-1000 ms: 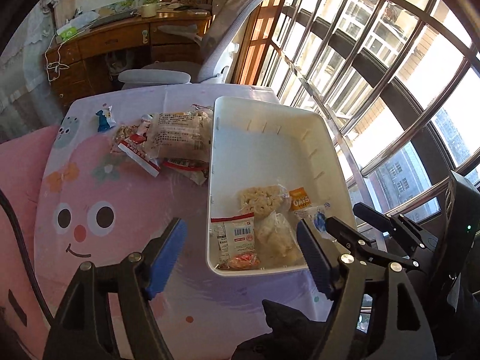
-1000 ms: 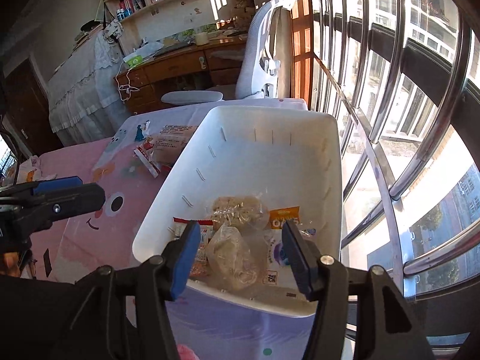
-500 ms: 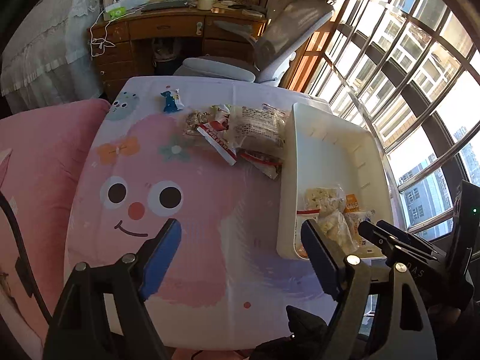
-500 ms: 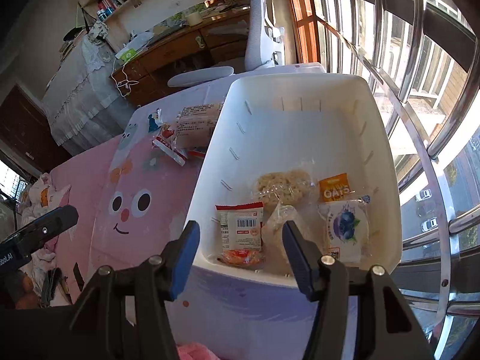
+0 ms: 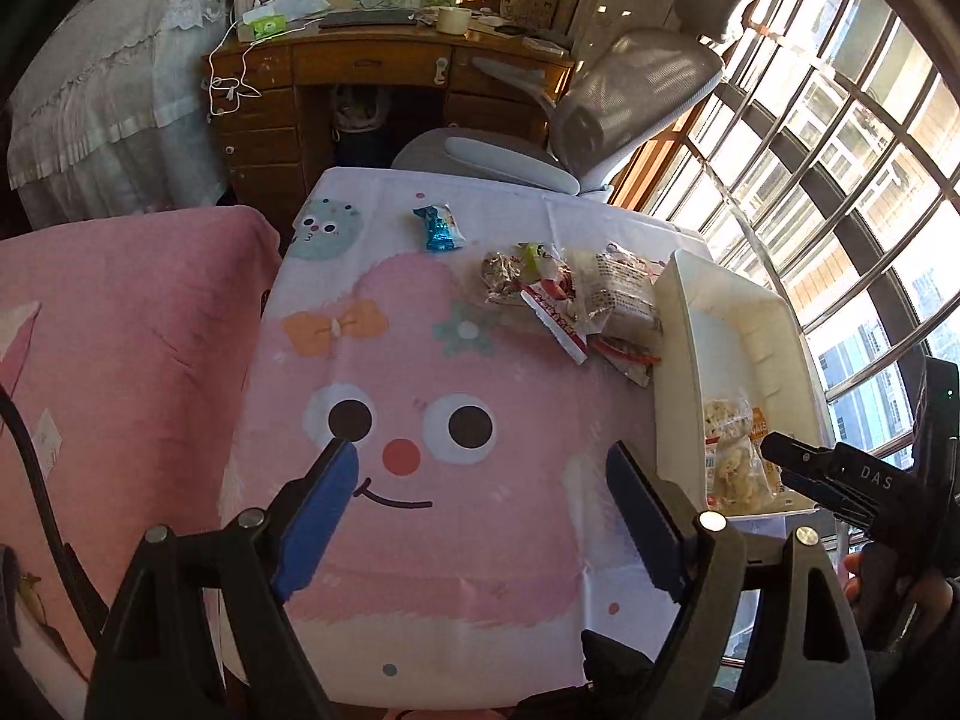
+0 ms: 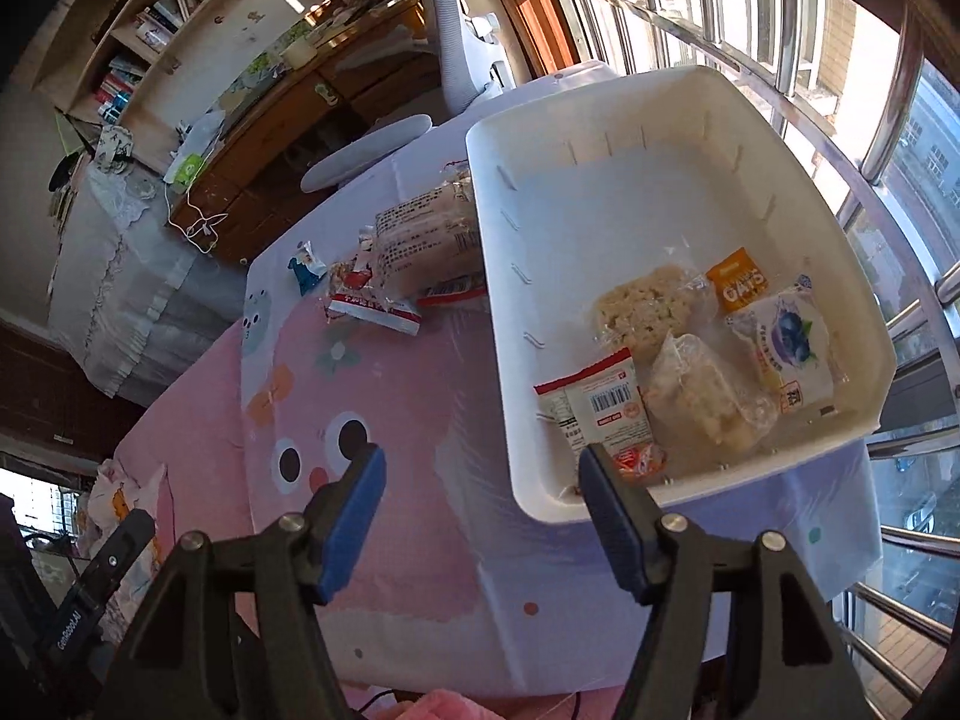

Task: Organize snacks
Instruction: 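Move the left tool to the blue-foil pastry while the right tool reaches the large clear bread bag, then close the left tool on the blue-foil pastry while the right tool grips the clear bread bag, then carry the blue-foil pastry and clear bread bag with both tools over the tray, then open both tools to drop the blue-foil pastry and bread bag into the tray, then withdraw both tools from the tray toward the remaining snack pile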

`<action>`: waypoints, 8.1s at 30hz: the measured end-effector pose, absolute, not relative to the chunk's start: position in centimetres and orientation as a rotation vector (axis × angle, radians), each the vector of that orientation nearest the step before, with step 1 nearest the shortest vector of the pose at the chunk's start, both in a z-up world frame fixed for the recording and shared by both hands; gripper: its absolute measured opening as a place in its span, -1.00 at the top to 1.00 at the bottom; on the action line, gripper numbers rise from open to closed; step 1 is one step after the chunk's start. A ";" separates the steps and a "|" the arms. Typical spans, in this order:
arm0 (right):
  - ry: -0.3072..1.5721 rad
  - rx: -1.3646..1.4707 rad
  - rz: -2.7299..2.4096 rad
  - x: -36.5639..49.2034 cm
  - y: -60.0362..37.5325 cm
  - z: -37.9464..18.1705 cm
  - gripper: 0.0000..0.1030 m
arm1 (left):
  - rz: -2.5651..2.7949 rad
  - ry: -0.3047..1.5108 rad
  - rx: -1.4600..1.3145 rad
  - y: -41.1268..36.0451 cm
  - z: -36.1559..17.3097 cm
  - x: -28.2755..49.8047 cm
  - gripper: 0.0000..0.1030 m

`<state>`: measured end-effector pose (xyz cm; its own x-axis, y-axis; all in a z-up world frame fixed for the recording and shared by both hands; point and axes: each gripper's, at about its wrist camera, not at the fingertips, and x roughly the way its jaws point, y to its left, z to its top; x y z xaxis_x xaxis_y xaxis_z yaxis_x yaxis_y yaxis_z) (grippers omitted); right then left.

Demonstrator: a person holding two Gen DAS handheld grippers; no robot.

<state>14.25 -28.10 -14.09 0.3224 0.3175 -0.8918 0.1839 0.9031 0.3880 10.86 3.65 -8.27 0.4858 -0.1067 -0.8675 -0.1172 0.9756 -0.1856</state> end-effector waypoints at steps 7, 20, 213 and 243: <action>1.284 0.595 -0.057 15.5 -25.1 -13.9 -0.42 | -0.019 1.063 -0.264 9.2 -8.3 12.9 -0.64; 1.240 0.808 -0.274 19.4 -22.2 -13.6 -0.60 | 0.007 1.042 -0.313 14.7 -8.9 19.1 -0.64; 1.101 0.209 0.142 18.4 -44.3 -14.0 -0.47 | -0.140 1.043 -0.275 -21.1 -10.9 17.5 -0.55; 1.236 0.169 0.247 15.1 -33.7 -16.5 -0.47 | 0.036 1.126 -0.349 -10.1 -13.3 9.9 -0.55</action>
<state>15.07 -33.66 -16.50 0.3071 0.2764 -0.9107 -0.0942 0.9610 0.2600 9.86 -10.08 -13.28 0.4354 -0.1464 -0.8883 -0.2036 0.9451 -0.2556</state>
